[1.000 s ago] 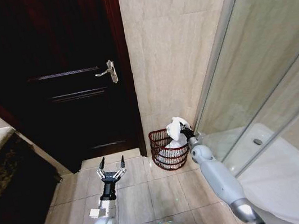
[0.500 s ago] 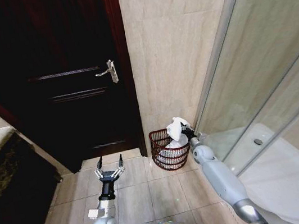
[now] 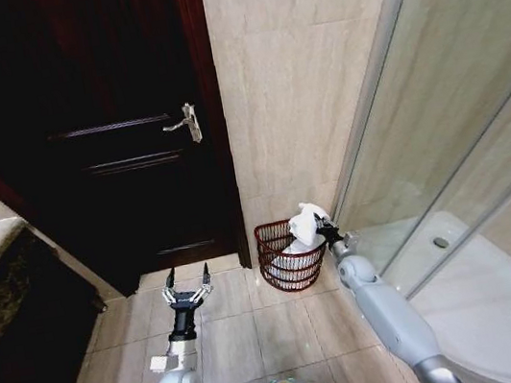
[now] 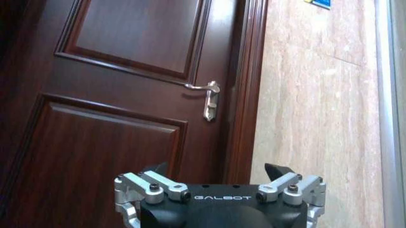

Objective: Discard the used towel into the hamper.

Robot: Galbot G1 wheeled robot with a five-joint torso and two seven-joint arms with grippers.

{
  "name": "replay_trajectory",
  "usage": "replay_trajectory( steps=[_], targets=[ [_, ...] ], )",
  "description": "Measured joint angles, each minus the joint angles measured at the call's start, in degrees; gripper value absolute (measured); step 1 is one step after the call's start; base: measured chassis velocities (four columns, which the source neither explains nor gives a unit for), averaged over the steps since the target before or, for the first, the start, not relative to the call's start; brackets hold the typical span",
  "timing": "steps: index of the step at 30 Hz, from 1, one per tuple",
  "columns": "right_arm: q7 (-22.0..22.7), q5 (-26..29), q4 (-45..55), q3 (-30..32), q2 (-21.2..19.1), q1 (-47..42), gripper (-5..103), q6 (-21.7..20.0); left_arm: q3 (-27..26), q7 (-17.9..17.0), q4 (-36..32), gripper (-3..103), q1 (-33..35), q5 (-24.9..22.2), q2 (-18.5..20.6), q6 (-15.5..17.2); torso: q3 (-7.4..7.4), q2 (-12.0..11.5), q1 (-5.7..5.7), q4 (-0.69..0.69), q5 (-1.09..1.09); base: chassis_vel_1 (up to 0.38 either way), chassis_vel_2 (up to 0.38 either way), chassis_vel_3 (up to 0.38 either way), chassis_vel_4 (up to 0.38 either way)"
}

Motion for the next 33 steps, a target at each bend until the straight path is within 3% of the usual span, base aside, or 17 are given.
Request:
replay_trajectory(
  steps=[17, 31, 33],
  targets=[
    [1.2, -2.6, 5.9, 0.9, -0.5, -5.3, 3, 0.2, -0.1, 0.3, -0.3, 100, 0.5, -0.3, -0.2, -0.5, 0.06, 0.1, 0.07, 0.01, 0.0, -0.019, 0.016, 0.016, -0.017],
    [0.1, -5.7, 12.3, 5.4, 0.9, -13.2, 3, 0.7, 0.2, 0.4, 0.2, 100, 0.5, -0.3, -0.3, -0.7, 0.08, 0.2, 0.08, 0.0, 0.0, 0.0, 0.0, 0.0, 0.0],
    [0.0, -8.1, 12.1, 7.1, 1.0, -13.1, 3, 1.2, 0.1, 0.4, 0.3, 100, 0.5, -0.4, -0.1, -0.8, 0.08, 0.2, 0.08, 0.0, 0.0, 0.0, 0.0, 0.0, 0.0]
  ],
)
